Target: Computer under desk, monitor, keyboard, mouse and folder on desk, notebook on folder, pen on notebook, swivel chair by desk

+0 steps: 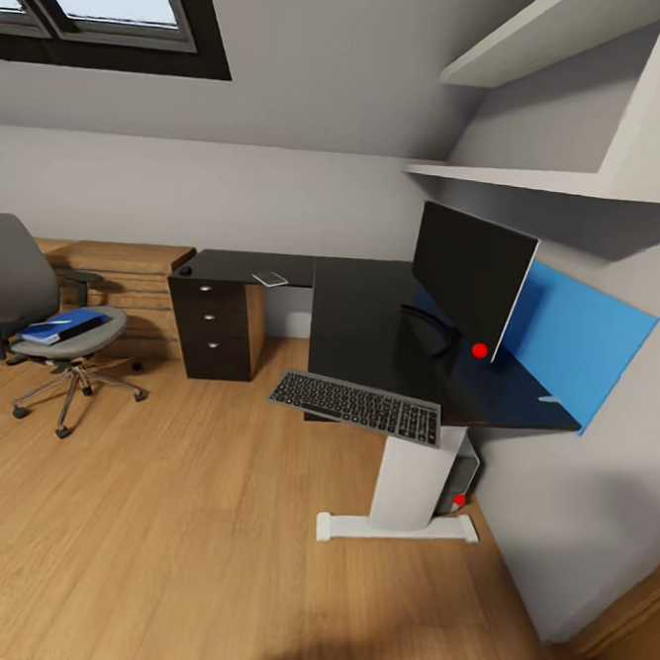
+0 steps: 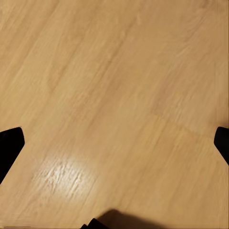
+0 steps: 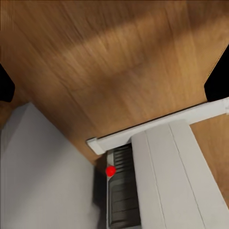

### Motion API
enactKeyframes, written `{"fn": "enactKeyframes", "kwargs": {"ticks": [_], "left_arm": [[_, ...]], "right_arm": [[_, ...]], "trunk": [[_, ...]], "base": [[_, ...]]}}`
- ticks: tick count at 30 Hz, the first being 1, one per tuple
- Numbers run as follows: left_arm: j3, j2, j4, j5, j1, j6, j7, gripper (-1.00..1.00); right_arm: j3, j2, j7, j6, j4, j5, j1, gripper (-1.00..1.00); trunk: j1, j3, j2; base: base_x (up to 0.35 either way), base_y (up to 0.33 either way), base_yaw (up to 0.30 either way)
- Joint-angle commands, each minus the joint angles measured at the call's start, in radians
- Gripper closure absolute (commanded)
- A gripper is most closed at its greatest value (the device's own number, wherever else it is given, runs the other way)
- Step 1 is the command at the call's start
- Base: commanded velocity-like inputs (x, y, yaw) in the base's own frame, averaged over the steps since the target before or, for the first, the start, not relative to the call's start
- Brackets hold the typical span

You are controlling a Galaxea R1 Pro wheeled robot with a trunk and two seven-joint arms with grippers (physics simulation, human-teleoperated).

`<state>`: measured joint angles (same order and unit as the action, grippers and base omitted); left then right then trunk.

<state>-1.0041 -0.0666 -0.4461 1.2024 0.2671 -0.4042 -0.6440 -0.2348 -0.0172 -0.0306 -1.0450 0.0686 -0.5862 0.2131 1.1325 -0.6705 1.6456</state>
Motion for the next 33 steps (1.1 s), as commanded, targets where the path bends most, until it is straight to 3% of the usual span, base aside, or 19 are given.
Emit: {"fn": "enactKeyframes", "kwargs": {"ticks": [1,10,21,33], "left_arm": [[-0.008,-0.001,-0.002,0.008,0.001,-0.005,-0.005,-1.00],[-0.008,-0.001,-0.002,0.007,0.001,-0.005,-0.006,-1.00],[-0.010,-0.001,-0.002,0.007,0.001,-0.004,-0.006,-1.00],[-0.009,-0.001,-0.005,0.005,0.001,-0.006,-0.007,-1.00]], "right_arm": [[-0.009,-0.001,-0.003,-0.002,0.000,-0.006,0.000,-1.00],[-0.008,-0.001,-0.003,-0.002,0.000,-0.006,0.000,-1.00],[-0.008,-0.001,-0.003,-0.002,0.000,-0.006,0.000,-1.00],[-0.008,-0.002,-0.001,-0.002,0.000,-0.005,0.000,-1.00]], "trunk": [[0.000,-0.001,0.000],[0.000,-0.001,0.000],[0.000,-0.001,0.000],[0.000,-0.001,0.000]], "base": [[0.000,-0.004,0.288],[-0.002,-0.011,0.288],[-0.056,-0.253,0.283],[-0.002,-0.033,0.031]]}}
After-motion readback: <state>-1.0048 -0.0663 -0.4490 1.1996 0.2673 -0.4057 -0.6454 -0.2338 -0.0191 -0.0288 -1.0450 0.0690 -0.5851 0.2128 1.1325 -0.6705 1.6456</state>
